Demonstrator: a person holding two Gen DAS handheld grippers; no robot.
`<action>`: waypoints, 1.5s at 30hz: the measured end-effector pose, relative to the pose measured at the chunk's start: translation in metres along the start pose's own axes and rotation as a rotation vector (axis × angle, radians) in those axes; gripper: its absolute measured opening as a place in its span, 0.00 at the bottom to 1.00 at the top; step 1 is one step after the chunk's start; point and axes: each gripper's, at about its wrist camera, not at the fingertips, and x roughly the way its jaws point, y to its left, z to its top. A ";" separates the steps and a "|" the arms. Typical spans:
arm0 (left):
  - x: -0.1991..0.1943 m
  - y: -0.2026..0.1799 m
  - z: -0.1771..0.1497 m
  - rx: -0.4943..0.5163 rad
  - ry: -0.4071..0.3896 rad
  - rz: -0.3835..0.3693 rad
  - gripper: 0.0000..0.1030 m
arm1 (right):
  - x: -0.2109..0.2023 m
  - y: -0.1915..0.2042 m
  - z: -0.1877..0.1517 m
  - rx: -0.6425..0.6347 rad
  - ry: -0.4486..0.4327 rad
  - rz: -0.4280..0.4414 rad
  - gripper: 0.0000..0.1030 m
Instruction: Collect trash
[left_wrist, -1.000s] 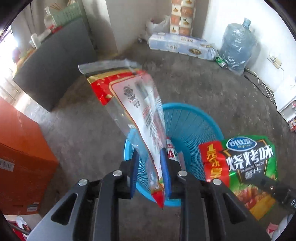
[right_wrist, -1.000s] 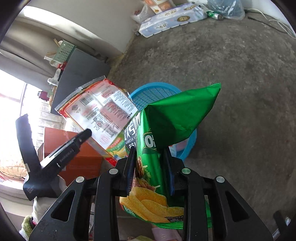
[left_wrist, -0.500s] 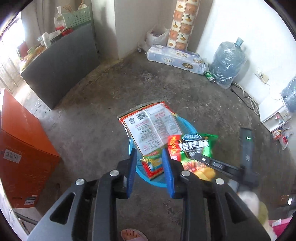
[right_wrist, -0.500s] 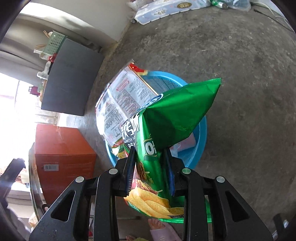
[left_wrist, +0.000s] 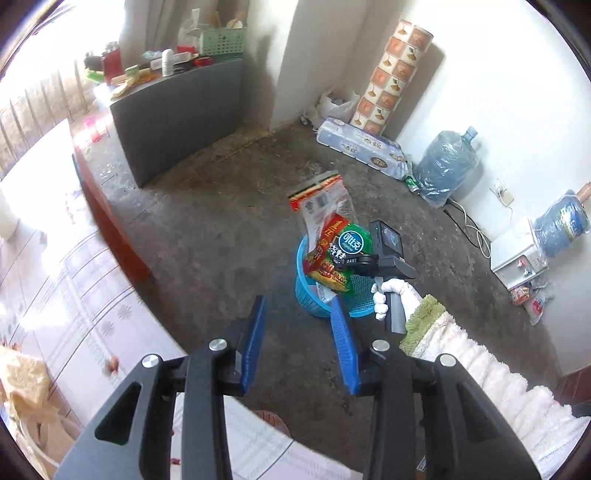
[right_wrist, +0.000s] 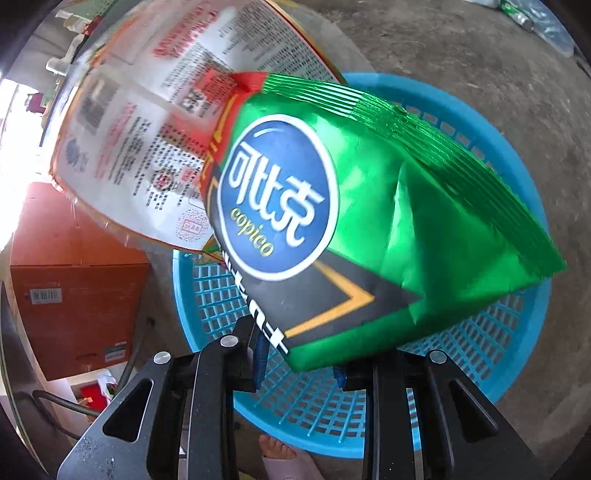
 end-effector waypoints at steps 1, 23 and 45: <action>-0.006 0.007 -0.004 -0.015 -0.008 0.003 0.34 | 0.004 -0.004 0.000 0.025 0.006 0.022 0.25; -0.047 0.047 -0.037 -0.118 -0.087 -0.026 0.40 | -0.049 -0.040 -0.037 0.042 -0.069 -0.034 0.57; -0.060 0.064 -0.051 -0.150 -0.115 -0.035 0.40 | -0.040 0.006 -0.025 -0.157 -0.190 -0.305 0.16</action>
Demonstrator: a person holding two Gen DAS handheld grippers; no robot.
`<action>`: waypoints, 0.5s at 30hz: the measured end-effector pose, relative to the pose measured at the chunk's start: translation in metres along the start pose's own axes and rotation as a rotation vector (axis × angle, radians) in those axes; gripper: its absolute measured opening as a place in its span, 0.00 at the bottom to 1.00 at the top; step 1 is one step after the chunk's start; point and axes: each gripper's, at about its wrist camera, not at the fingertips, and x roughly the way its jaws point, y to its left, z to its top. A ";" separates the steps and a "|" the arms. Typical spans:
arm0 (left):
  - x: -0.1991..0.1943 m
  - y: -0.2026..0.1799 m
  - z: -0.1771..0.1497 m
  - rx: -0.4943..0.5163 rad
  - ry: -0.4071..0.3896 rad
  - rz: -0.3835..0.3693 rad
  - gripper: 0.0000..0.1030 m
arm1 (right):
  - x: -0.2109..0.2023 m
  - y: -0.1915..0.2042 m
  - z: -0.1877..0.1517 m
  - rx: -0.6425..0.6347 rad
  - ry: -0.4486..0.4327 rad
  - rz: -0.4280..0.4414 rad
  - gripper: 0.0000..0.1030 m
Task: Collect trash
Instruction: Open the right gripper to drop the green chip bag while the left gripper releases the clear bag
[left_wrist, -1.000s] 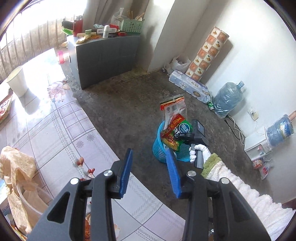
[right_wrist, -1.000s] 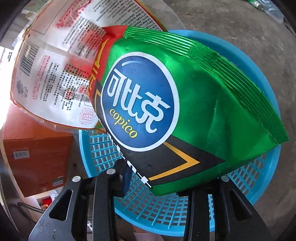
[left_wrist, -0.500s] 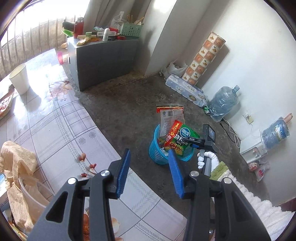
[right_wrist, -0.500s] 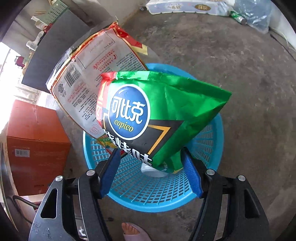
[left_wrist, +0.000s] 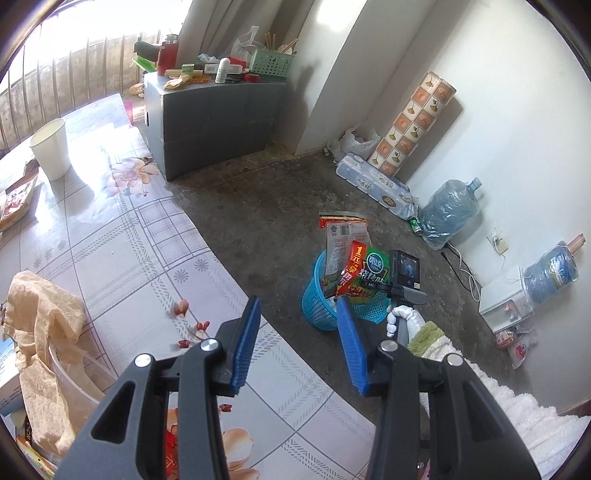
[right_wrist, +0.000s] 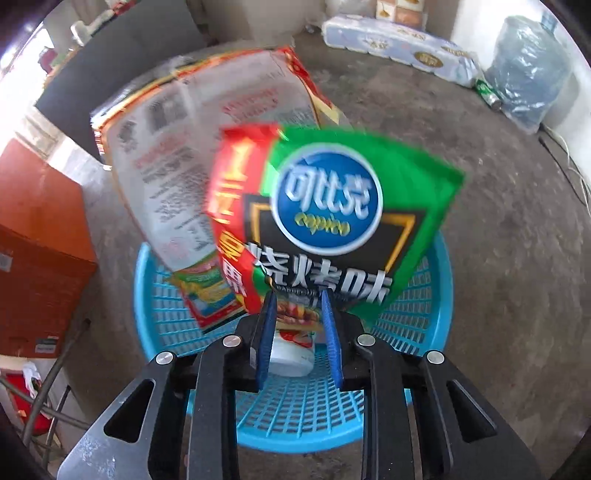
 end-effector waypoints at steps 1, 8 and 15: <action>0.000 0.002 0.000 -0.004 0.002 0.004 0.40 | 0.014 -0.003 0.001 0.009 0.040 -0.022 0.13; 0.002 0.018 0.003 -0.040 0.015 0.040 0.40 | 0.084 -0.006 0.010 0.050 0.172 -0.109 0.10; 0.003 0.032 0.005 -0.077 0.014 0.049 0.40 | 0.067 -0.002 0.004 0.023 0.139 -0.074 0.17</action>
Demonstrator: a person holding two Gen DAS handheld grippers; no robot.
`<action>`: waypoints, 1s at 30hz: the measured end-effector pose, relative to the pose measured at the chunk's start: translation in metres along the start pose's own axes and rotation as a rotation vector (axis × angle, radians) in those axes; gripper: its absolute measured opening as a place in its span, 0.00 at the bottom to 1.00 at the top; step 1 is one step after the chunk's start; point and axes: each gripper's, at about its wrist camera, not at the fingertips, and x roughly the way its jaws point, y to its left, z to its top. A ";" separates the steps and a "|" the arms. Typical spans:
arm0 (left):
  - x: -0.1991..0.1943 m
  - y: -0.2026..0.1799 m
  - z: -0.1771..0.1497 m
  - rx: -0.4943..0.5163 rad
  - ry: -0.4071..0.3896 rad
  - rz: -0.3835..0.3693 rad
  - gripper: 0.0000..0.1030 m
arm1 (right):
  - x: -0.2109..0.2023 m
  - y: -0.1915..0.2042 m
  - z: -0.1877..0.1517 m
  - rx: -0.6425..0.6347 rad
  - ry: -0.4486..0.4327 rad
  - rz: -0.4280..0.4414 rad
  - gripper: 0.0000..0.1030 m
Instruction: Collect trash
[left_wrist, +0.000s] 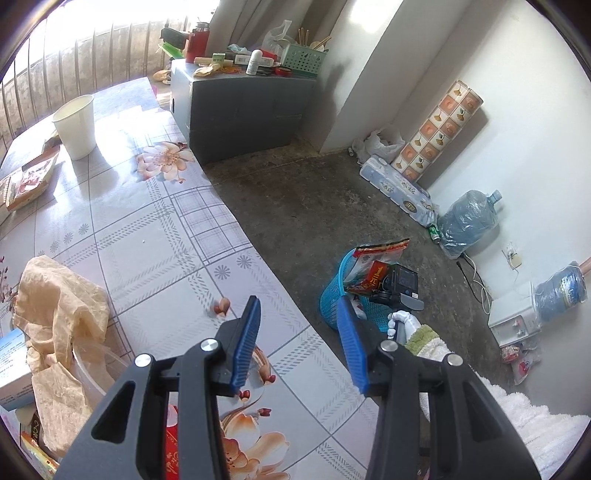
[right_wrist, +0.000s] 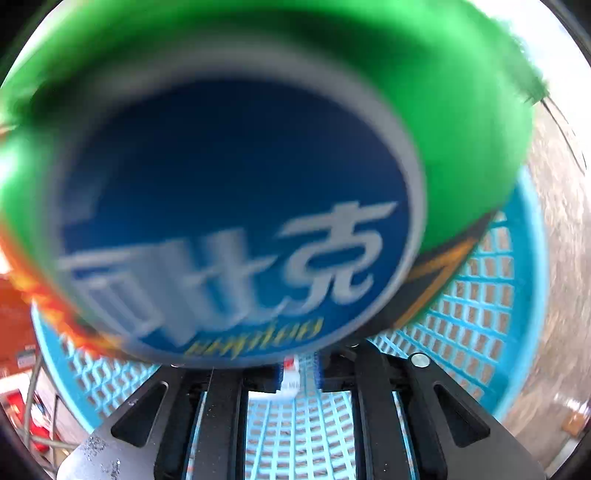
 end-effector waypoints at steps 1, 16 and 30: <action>0.000 0.000 0.000 -0.002 -0.001 -0.002 0.40 | -0.006 0.000 -0.003 -0.014 -0.008 0.005 0.19; -0.031 -0.007 -0.013 0.000 -0.049 -0.047 0.41 | -0.231 -0.006 -0.068 -0.045 -0.434 0.422 0.35; -0.051 0.003 -0.036 -0.019 -0.054 -0.065 0.42 | -0.137 0.025 -0.047 -0.213 -0.301 0.109 0.18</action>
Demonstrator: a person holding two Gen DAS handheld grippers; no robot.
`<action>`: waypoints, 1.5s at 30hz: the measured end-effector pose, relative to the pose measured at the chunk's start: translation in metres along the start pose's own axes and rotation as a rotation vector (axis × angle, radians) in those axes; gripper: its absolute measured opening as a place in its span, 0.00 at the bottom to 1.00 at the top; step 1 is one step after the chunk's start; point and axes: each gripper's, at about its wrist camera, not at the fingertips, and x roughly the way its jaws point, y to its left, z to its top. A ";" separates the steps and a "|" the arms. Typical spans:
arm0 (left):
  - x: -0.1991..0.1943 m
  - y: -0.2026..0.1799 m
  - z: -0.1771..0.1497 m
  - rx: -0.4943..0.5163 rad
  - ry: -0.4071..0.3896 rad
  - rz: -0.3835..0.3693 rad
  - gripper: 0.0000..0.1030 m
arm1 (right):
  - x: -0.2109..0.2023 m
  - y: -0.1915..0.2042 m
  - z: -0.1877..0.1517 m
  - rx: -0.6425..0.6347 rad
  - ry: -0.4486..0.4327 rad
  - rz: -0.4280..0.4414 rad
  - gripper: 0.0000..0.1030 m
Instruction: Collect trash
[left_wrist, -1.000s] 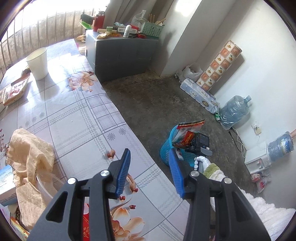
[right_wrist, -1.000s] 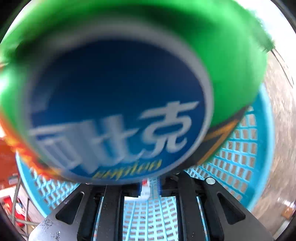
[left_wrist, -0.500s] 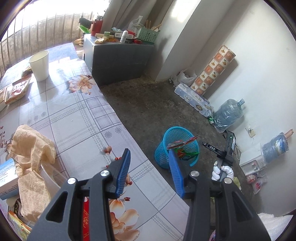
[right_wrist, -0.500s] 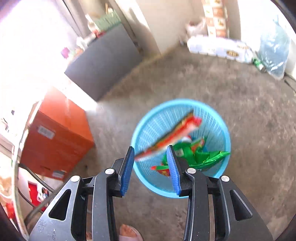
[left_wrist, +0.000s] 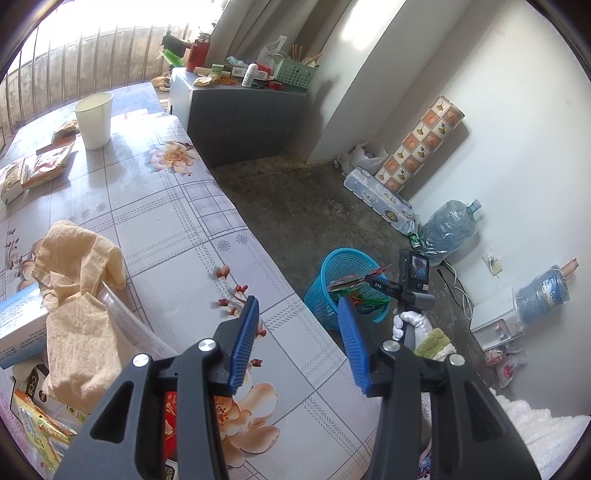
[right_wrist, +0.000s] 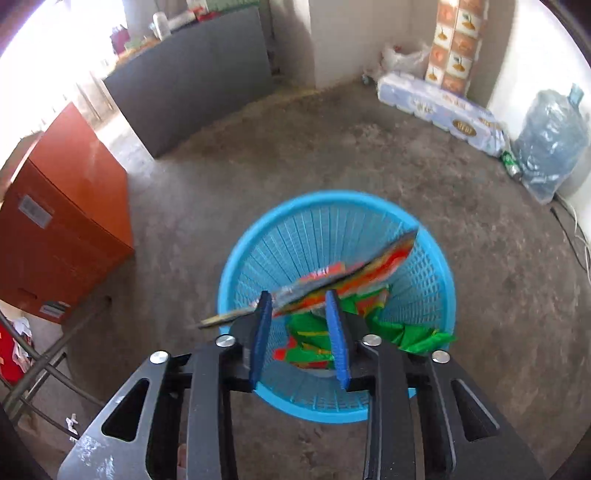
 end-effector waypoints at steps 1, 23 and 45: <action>-0.001 0.002 -0.001 -0.003 -0.001 0.002 0.42 | 0.016 -0.005 -0.007 0.015 0.033 -0.027 0.18; 0.001 0.023 0.002 -0.040 0.006 -0.016 0.42 | 0.012 -0.004 0.005 0.001 0.002 -0.099 0.24; 0.000 0.066 0.005 -0.108 0.020 0.031 0.42 | 0.175 -0.038 0.005 -0.091 0.362 -0.474 0.22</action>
